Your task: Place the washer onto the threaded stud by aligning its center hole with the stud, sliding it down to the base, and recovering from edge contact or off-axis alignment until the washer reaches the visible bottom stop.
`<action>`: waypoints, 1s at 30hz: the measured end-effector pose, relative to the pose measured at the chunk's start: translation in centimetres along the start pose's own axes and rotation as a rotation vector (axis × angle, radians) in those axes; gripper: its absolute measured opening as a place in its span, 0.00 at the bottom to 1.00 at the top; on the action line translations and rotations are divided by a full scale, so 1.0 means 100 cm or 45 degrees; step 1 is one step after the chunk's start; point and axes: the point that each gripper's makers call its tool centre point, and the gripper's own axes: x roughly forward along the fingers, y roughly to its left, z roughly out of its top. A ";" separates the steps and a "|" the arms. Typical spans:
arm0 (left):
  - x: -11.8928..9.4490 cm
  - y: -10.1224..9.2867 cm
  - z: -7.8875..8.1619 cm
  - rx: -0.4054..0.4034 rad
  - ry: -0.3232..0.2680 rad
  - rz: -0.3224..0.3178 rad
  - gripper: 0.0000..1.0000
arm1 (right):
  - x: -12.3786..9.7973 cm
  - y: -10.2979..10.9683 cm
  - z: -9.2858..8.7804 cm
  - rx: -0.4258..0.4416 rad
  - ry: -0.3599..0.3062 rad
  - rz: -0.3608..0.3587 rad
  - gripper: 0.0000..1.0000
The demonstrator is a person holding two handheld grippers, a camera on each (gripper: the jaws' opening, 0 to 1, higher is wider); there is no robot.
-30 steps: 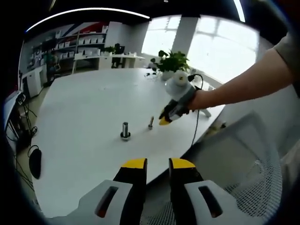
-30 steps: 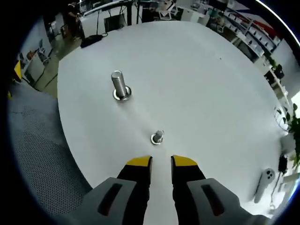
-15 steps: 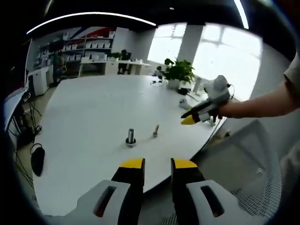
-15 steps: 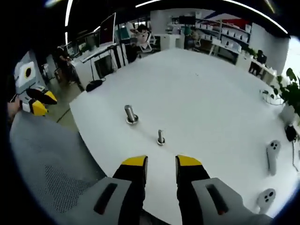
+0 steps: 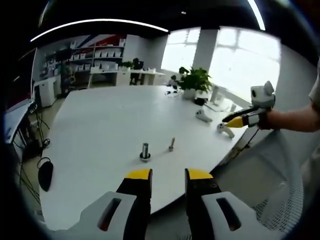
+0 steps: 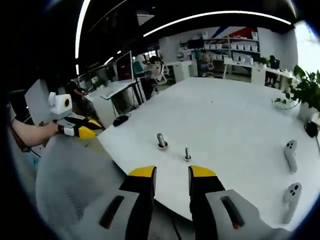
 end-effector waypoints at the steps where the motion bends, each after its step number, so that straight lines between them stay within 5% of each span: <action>1: 0.000 0.001 0.000 -0.003 0.003 0.004 0.25 | -0.001 0.002 -0.002 0.004 0.003 0.004 0.28; 5: 0.000 0.003 -0.002 -0.006 0.014 0.026 0.25 | -0.010 0.007 -0.008 0.002 -0.019 -0.014 0.29; 13: -0.003 0.009 0.004 -0.035 -0.030 0.068 0.27 | -0.020 -0.020 0.005 0.056 -0.197 -0.189 0.31; 30: -0.003 0.014 0.001 -0.053 -0.011 0.099 0.26 | -0.020 -0.024 0.001 0.057 -0.194 -0.206 0.34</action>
